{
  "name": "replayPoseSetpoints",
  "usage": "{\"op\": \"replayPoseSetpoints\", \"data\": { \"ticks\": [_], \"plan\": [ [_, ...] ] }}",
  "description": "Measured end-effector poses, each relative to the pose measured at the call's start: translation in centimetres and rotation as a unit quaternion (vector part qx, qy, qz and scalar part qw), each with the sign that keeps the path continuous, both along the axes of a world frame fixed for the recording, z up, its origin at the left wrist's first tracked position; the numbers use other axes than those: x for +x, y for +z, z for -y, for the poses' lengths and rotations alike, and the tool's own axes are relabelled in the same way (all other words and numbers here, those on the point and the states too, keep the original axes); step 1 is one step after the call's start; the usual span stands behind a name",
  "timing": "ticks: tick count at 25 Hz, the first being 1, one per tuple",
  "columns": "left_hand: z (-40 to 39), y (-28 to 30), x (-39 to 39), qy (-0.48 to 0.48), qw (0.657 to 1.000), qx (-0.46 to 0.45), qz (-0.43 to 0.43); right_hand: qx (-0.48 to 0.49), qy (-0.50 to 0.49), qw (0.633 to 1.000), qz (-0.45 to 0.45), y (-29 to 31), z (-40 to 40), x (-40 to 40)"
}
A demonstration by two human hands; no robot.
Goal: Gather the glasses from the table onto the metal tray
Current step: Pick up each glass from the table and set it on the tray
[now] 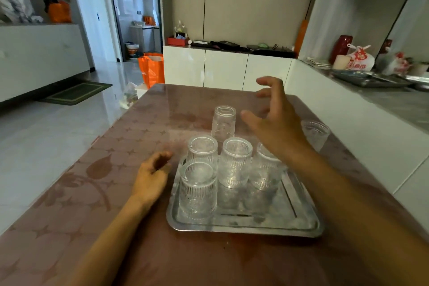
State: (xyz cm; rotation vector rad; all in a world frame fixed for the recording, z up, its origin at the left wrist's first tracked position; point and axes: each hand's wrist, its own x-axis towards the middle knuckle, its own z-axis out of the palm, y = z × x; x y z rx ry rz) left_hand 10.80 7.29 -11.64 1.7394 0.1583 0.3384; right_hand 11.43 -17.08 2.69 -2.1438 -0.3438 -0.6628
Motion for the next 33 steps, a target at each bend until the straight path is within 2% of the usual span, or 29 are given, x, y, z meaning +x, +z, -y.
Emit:
{"op": "replayPoseSetpoints", "data": {
  "ticks": [2, 4, 7, 9, 11, 15, 18, 20, 23, 25, 27, 30, 33],
  "plan": [
    [0.1, -0.3, 0.0, -0.005, 1.000, 0.007, 0.011, -0.084, -0.016, 0.995, -0.046, 0.9, -2.4, 5.4],
    [0.1, -0.2, -0.1, -0.017, 0.999, 0.021, 0.022, -0.161, -0.033, 0.978, -0.130, 0.4, -3.9, 10.1],
    [-0.2, -0.2, 0.0, -0.012, 0.999, 0.008, 0.041, -0.157, 0.009, 0.949, -0.274, -1.4, -4.8, 14.5],
    [-0.3, -0.3, 0.3, -0.009, 0.999, 0.008, 0.045, -0.216, 0.016, 0.928, -0.304, -2.7, -5.3, 16.1],
    [-0.2, -0.5, 0.6, -0.016, 0.999, 0.013, 0.043, -0.277, -0.028, 0.918, -0.282, -3.6, -5.5, 16.8],
    [-0.3, -1.1, 0.7, -0.019, 0.999, 0.020, 0.040, -0.231, -0.051, 0.930, -0.279, -4.4, -5.6, 16.9],
    [-0.3, -1.0, 0.7, -0.020, 0.999, 0.018, 0.039, -0.181, -0.062, 0.952, -0.239, -3.4, -5.6, 15.1],
    [-0.5, -0.9, 0.7, -0.020, 0.999, 0.021, 0.035, -0.163, -0.066, 0.972, -0.159, -1.4, -4.7, 12.8],
    [-1.1, -0.8, 1.3, -0.001, 1.000, -0.007, 0.009, -0.153, -0.041, 0.987, 0.024, 2.3, -2.1, 7.8],
    [-1.1, -0.4, 1.0, 0.004, 0.999, -0.047, 0.000, -0.085, -0.005, 0.993, 0.084, 4.2, 0.1, 3.4],
    [-0.6, 0.3, -0.1, 0.002, 0.997, -0.075, 0.016, 0.006, 0.027, 0.996, 0.085, 4.4, 2.0, -1.7],
    [-0.4, 1.2, -0.9, 0.007, 0.995, -0.104, 0.011, 0.114, 0.078, 0.990, 0.030, 0.4, 3.5, -7.4],
    [0.5, 1.7, -1.8, -0.029, 0.986, -0.152, -0.067, 0.110, 0.021, 0.993, -0.034, -4.9, 3.0, -9.8]
  ]
}}
